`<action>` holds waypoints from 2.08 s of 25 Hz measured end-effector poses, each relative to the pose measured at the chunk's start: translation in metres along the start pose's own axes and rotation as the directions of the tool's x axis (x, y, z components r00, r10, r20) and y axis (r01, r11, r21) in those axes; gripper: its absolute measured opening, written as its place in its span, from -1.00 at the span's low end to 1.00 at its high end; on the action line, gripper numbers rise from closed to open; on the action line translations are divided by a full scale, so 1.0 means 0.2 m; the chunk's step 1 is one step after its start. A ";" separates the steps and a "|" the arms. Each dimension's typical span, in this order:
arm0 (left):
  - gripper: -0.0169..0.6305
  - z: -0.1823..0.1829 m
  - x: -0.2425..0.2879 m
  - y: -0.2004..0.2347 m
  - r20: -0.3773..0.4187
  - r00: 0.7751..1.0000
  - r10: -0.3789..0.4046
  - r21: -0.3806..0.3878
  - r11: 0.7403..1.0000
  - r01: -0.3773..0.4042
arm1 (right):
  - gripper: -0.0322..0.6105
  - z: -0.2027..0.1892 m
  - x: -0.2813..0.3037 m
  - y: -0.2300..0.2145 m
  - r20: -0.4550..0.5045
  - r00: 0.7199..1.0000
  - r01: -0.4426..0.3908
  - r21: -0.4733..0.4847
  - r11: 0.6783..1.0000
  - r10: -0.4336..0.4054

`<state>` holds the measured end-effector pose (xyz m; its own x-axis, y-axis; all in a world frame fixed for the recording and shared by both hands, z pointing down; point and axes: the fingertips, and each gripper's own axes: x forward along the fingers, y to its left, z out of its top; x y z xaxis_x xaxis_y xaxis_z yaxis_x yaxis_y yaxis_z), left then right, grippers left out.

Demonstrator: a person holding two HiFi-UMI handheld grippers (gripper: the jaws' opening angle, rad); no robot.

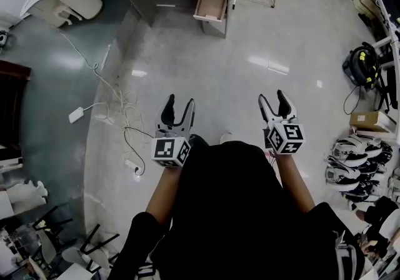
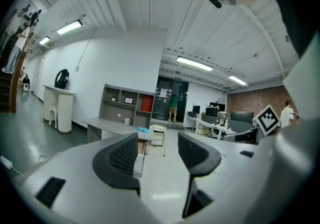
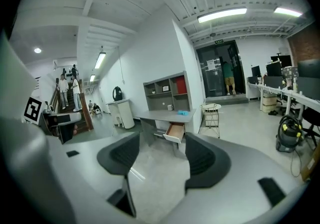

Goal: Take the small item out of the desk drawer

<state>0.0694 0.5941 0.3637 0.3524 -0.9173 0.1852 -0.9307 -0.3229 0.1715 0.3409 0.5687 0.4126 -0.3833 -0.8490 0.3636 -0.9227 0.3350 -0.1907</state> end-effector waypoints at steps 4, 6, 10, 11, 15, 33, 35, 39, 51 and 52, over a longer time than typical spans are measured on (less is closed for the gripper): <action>-0.24 -0.02 0.04 -0.02 -0.023 1.000 0.005 0.007 1.000 -0.005 | -0.05 -0.01 0.02 -0.04 0.000 1.000 -0.004 0.012 1.000 0.004; -0.25 -0.01 0.07 -0.02 -0.023 1.000 0.010 -0.001 1.000 -0.010 | -0.05 -0.03 0.03 -0.06 -0.012 1.000 -0.005 0.025 1.000 0.006; -0.25 0.00 0.12 0.01 -0.012 1.000 0.017 -0.016 1.000 -0.017 | -0.05 -0.07 0.08 -0.08 -0.044 0.999 -0.018 0.035 0.999 0.020; -0.25 0.00 0.15 0.03 -0.014 1.000 0.017 -0.021 1.000 -0.018 | -0.05 -0.07 0.10 -0.08 -0.051 0.998 -0.020 0.032 0.999 0.021; -0.25 -0.04 0.25 0.14 -0.040 0.999 -0.003 -0.046 0.999 0.001 | -0.05 -0.05 0.22 -0.07 -0.068 0.998 0.001 0.028 1.000 0.001; -0.25 0.24 1.23 1.05 -0.053 0.995 -0.090 -0.104 0.991 0.084 | -0.05 0.43 1.39 0.05 -0.150 0.986 0.076 -0.011 0.997 -0.077; -0.25 0.31 1.33 1.15 -0.039 0.994 -0.100 -0.104 0.990 0.096 | -0.05 0.49 1.54 0.10 -0.150 0.986 0.072 -0.010 0.997 -0.073; -0.25 0.42 1.49 1.33 -0.023 0.994 -0.109 -0.110 0.988 0.106 | -0.05 0.61 1.80 0.20 -0.155 0.987 0.049 -0.017 0.999 -0.051; -0.25 0.50 1.74 1.75 -0.023 0.990 -0.136 -0.119 0.984 0.133 | -0.05 0.75 2.32 0.42 -0.165 0.986 0.036 -0.025 0.999 -0.040; -0.25 0.50 1.75 1.78 -0.023 0.990 -0.137 -0.125 0.983 0.133 | -0.05 0.75 2.34 0.43 -0.169 0.985 0.036 -0.028 0.999 -0.040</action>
<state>-0.1477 0.1341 0.3920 0.4787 -0.8589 0.1821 -0.8561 -0.4106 0.3139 0.0877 0.1386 0.4296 -0.3474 -0.7803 0.5201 -0.9366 0.3158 -0.1517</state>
